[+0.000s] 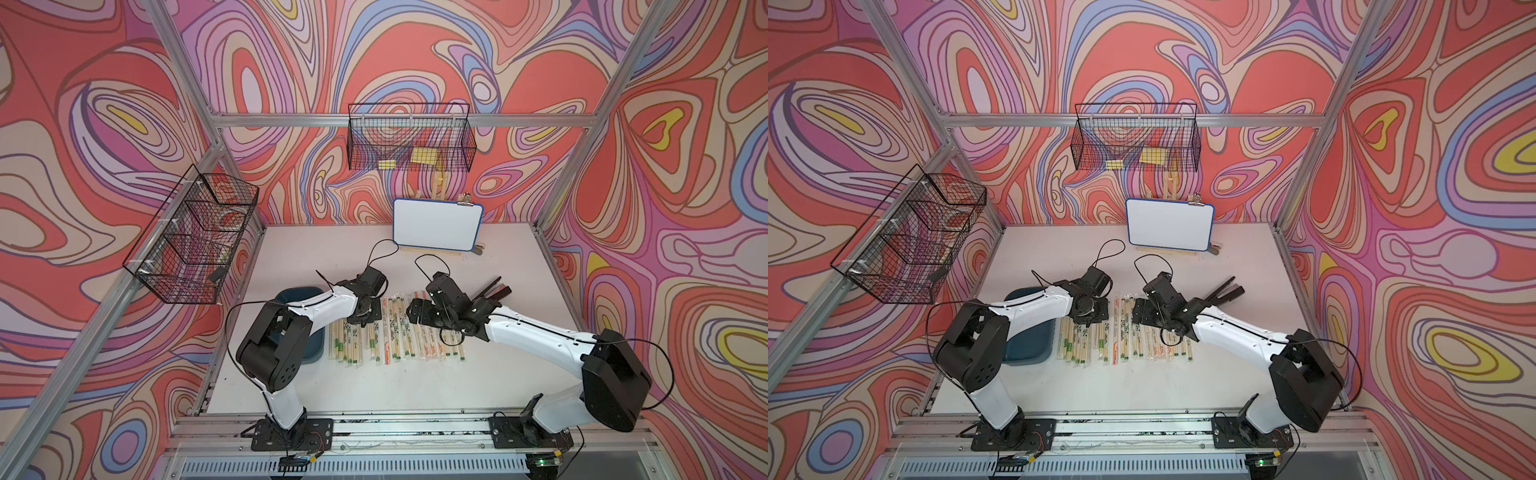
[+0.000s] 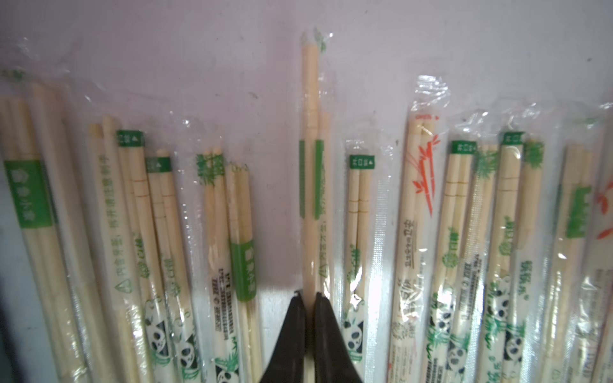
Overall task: Take the paired disposable chopsticks out of the storage box
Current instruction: Place the paired disposable chopsticks at the center of the board, then reset both arms
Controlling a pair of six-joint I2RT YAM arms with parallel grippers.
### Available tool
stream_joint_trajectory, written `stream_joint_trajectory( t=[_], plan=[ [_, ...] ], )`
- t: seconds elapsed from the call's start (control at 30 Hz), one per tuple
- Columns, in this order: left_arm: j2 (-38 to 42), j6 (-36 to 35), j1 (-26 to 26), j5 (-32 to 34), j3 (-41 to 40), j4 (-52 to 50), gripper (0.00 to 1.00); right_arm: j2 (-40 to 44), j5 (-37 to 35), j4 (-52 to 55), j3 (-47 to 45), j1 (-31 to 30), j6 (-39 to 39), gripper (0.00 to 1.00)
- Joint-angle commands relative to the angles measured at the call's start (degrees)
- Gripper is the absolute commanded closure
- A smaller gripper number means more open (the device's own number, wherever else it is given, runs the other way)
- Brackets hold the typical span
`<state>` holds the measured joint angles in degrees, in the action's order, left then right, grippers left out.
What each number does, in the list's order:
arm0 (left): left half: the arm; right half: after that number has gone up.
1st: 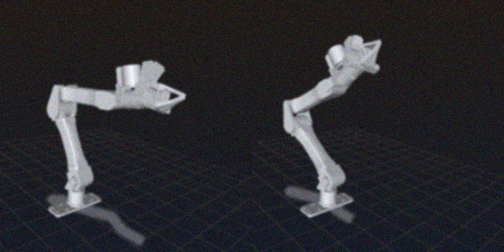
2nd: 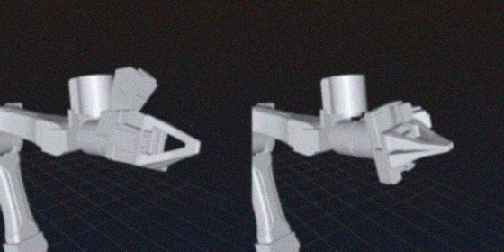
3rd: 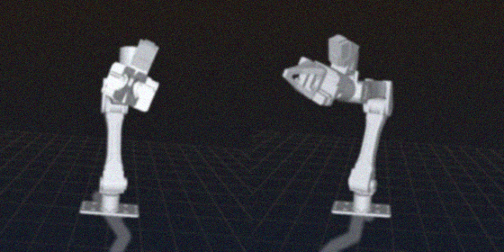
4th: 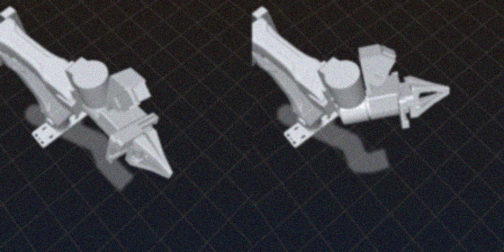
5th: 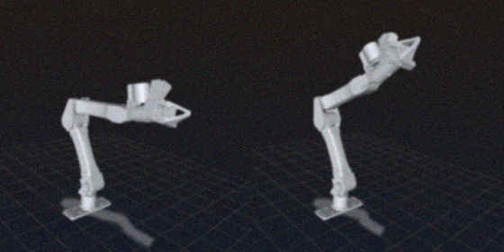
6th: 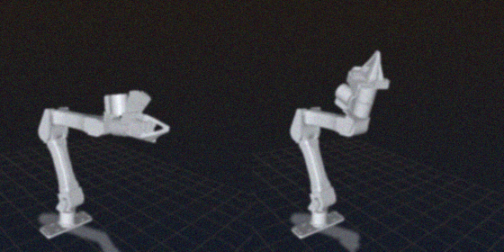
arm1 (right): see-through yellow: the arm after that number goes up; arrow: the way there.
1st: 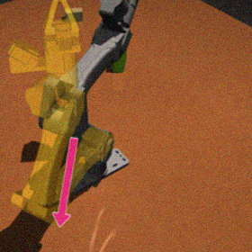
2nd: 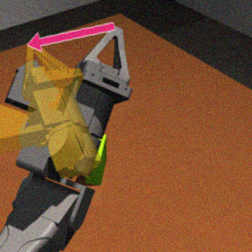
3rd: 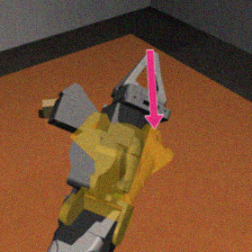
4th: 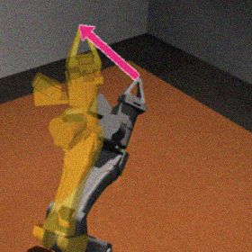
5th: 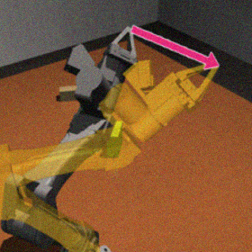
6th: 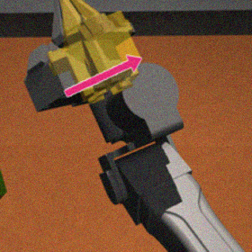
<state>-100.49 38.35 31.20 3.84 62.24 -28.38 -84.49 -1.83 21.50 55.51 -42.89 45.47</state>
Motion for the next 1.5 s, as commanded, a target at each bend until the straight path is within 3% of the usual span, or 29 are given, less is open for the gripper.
stream_joint_trajectory(
  t=[0.0, 0.5, 0.57, 0.7, 0.8, 1.03, 1.27, 1.47],
  plan=[
    [-1.1, 1.1, 0.2, 1.6, -0.5, 1.3, 1.00, 1.9, -1.3, 0.9, -0.8, 0.5, -0.6, 0.11],
    [0.1, 1.1, 0.2, 1.7, -3.0, 1.9, 1.00, 2.4, -1.5, 1.0, -0.9, 0.7, -0.6, 0.11],
    [0.4, 0.9, 0.2, 1.2, -2.8, 1.8, 0.89, 2.5, -1.7, 1.3, -0.8, 0.6, -0.6, 0.11],
    [3.4, 0.1, 0.2, 0.6, -2.1, 1.0, 0.54, 3.2, -2.2, 2.2, -0.1, 0.8, -0.9, 0.11],
    [6.8, -0.9, 0.2, 1.6, -0.5, -1.1, 0.33, 3.6, -2.7, 3.0, 0.8, 0.9, -1.3, 0.10],
    [14.7, -4.3, 0.1, 6.4, 3.8, -7.0, 0.01, 4.0, -5.2, 6.5, 4.5, 1.3, -3.2, 0.06],
    [21.5, -8.9, -2.4, 14.9, 6.0, -10.7, 0.00, 4.1, -14.3, 12.8, 10.8, 2.6, -8.6, 0.02],
    [32.1, -14.5, -7.4, 20.1, -3.6, 1.1, 0.00, 9.1, -25.5, 10.3, 10.5, 7.5, -14.5, 0.02]
  ],
)
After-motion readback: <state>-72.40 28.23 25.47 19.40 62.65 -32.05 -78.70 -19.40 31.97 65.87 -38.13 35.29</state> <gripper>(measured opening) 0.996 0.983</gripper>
